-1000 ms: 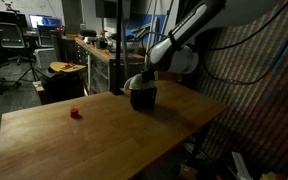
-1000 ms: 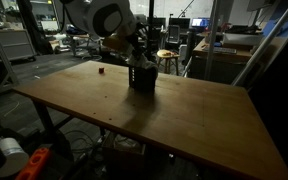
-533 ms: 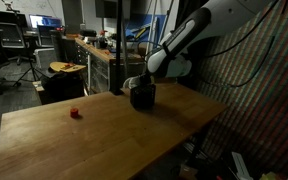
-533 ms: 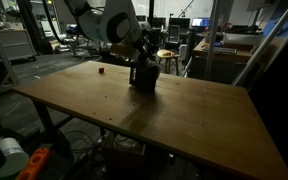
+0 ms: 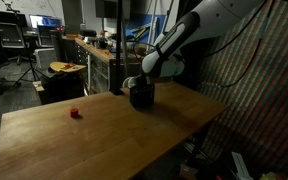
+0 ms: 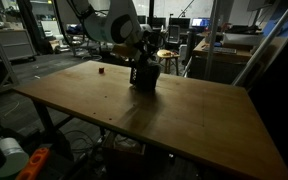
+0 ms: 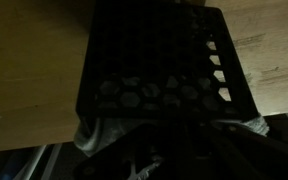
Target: Pick up the cloth and put it in the box
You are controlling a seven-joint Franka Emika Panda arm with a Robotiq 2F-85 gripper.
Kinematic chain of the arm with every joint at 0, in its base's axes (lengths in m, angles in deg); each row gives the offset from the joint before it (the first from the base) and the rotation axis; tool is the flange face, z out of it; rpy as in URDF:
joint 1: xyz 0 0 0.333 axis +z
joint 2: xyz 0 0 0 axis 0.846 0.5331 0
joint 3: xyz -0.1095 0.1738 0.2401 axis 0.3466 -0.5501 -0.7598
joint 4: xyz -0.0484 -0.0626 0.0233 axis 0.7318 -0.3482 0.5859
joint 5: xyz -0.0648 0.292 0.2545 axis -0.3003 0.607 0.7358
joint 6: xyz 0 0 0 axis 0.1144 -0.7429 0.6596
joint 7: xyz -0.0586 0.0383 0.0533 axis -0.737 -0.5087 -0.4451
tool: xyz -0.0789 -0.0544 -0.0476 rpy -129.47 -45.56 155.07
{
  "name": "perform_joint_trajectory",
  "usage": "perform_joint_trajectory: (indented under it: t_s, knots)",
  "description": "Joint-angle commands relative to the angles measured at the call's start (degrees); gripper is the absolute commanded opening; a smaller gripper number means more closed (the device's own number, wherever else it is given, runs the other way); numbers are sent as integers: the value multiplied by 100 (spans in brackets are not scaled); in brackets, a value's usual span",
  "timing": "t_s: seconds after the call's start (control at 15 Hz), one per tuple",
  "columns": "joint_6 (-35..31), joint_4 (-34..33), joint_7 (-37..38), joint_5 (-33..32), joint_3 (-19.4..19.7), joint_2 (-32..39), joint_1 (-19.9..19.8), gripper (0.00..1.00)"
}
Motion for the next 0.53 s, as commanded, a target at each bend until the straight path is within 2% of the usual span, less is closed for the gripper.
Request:
perform_joint_trajectory:
  t_s: [0.0,0.07,0.13,0.2,0.33,0.47]
  knots:
    - [238,-238,119,-28,208,79,237,4]
    - [274,-215,117,-31,217,36,258,5]
    - [307,-204,121,-36,226,1,282,10]
    - [304,-173,128,-21,217,-47,296,32]
    - [302,-111,115,-8,192,-135,313,35]
    - [297,-33,112,-2,186,-240,329,48]
